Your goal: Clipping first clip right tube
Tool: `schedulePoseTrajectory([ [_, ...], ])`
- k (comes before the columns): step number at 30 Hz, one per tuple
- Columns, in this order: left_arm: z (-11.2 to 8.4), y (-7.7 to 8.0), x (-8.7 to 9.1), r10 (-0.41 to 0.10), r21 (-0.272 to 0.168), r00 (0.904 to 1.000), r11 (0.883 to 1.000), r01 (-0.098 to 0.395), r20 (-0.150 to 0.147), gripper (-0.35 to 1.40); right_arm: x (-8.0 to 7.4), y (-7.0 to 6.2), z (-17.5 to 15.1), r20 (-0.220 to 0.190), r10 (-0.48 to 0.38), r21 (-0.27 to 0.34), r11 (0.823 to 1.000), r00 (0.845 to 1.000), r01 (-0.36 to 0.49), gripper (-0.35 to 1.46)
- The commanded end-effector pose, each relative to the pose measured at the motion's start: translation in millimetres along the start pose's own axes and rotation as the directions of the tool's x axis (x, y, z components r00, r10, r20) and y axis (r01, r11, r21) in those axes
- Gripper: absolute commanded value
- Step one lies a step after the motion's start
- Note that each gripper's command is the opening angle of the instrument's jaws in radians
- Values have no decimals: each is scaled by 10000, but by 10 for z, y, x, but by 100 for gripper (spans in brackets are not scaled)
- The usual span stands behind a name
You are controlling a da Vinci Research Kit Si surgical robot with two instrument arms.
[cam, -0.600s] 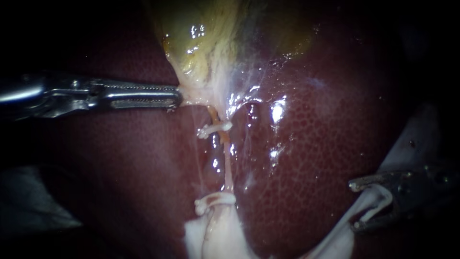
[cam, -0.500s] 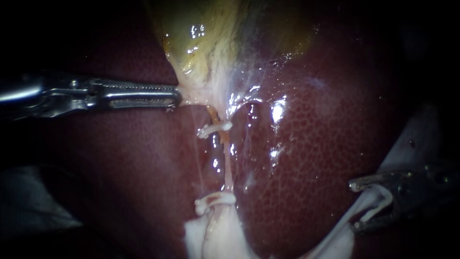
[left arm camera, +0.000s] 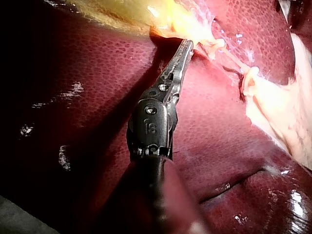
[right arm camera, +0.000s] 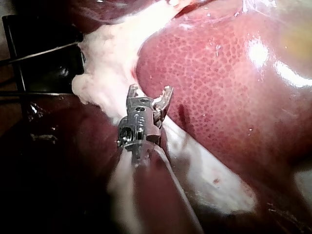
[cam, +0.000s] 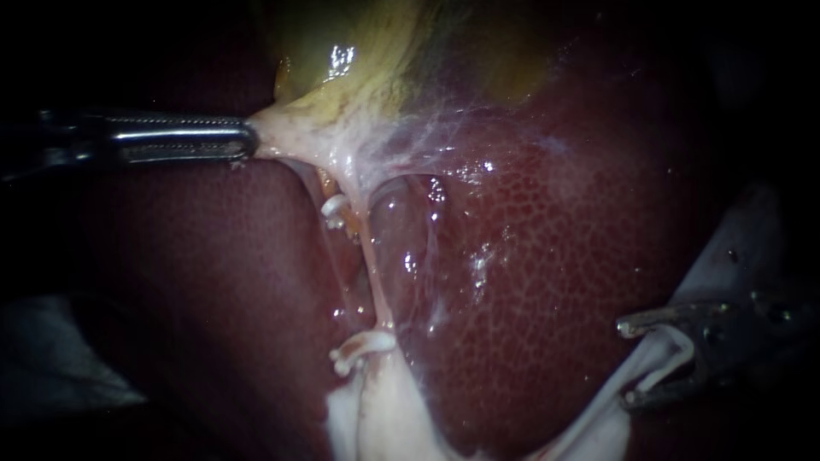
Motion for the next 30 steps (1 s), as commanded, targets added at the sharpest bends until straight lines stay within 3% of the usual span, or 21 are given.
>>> schedulePoseTrajectory([
  [1, 0, 1, 0, -8, 1, 10000, 10000, 8, 5, -35, 3, 1, 2, -250, 36, 285, 9996, 9997, -28, 50],
  [4, -1, 3, 1, -12, 10, 10000, 10000, 12, 4, -35, 17, 7, 12, -1012, 125, 696, 9976, 9948, -55, 49],
  [8, -1, 5, 2, -19, 20, 10000, 10000, 19, 3, -35, 40, 18, 33, -1858, 485, 804, 9962, 9814, -340, 49],
  [15, -2, 7, 3, 33, 27, 10000, 10000, -33, 2, -35, 68, 42, 70, -2995, 1683, 1105, 9838, 9391, -1411, 49],
  [21, -1, 8, 3, 30, 31, 10000, 10000, -30, 2, -35, 75, 59, 98, -3437, 2279, 1167, 9729, 9110, -1994, 49],
  [30, -2, 8, 4, 27, 34, 10000, 10000, -27, 2, -35, 72, 82, 150, -3510, 3059, 1205, 9520, 8850, -2813, 49],
])
